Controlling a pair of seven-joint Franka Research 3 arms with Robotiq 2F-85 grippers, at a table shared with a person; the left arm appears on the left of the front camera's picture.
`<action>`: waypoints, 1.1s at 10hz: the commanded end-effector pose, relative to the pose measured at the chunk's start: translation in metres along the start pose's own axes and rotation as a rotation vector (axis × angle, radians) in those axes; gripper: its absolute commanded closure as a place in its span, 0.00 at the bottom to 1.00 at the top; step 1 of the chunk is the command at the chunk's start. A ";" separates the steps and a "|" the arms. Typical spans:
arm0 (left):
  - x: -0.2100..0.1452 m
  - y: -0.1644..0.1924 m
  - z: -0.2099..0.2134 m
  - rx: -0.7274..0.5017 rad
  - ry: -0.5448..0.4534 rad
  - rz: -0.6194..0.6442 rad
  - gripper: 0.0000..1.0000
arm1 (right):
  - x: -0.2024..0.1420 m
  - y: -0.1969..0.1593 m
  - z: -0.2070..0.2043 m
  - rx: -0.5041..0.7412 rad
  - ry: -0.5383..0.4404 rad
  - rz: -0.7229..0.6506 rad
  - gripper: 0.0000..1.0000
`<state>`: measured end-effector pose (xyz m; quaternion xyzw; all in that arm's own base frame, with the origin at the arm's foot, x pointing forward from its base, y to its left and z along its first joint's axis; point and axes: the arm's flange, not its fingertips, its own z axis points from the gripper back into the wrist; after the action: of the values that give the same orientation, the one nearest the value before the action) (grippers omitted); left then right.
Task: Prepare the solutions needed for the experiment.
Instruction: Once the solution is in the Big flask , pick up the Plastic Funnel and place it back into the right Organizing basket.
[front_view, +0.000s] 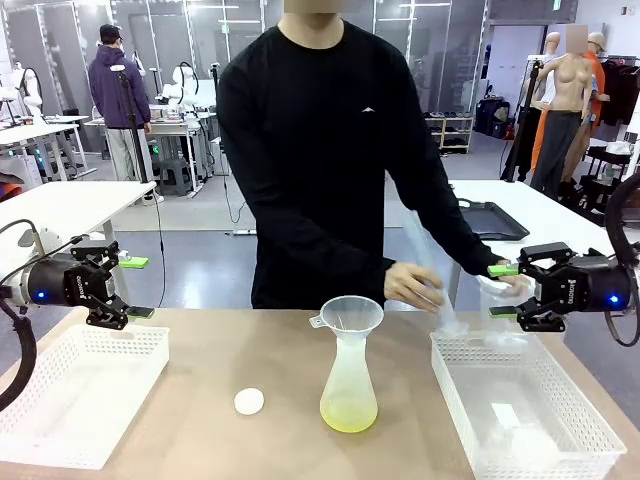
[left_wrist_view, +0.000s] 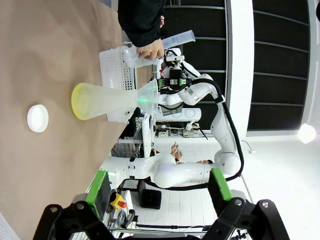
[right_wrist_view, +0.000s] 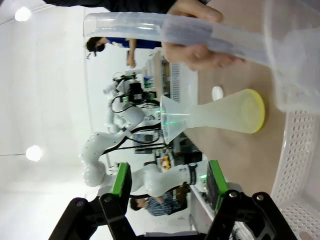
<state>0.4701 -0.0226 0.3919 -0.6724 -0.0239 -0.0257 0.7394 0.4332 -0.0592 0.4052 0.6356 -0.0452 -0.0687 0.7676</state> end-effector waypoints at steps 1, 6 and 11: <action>0.001 -0.001 -0.002 0.014 -0.009 -0.008 0.00 | -0.031 0.036 -0.009 -0.191 -0.095 0.048 0.24; 0.001 -0.001 -0.002 0.014 -0.009 -0.008 0.00 | -0.067 0.127 -0.019 -0.532 -0.225 0.166 0.24; 0.001 -0.001 -0.002 0.014 -0.009 -0.008 0.00 | -0.076 0.147 -0.019 -0.578 -0.248 0.228 0.24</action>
<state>0.4701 -0.0226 0.3918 -0.6723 -0.0238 -0.0256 0.7394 0.3646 0.0026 0.5483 0.3636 -0.1833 -0.0626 0.9112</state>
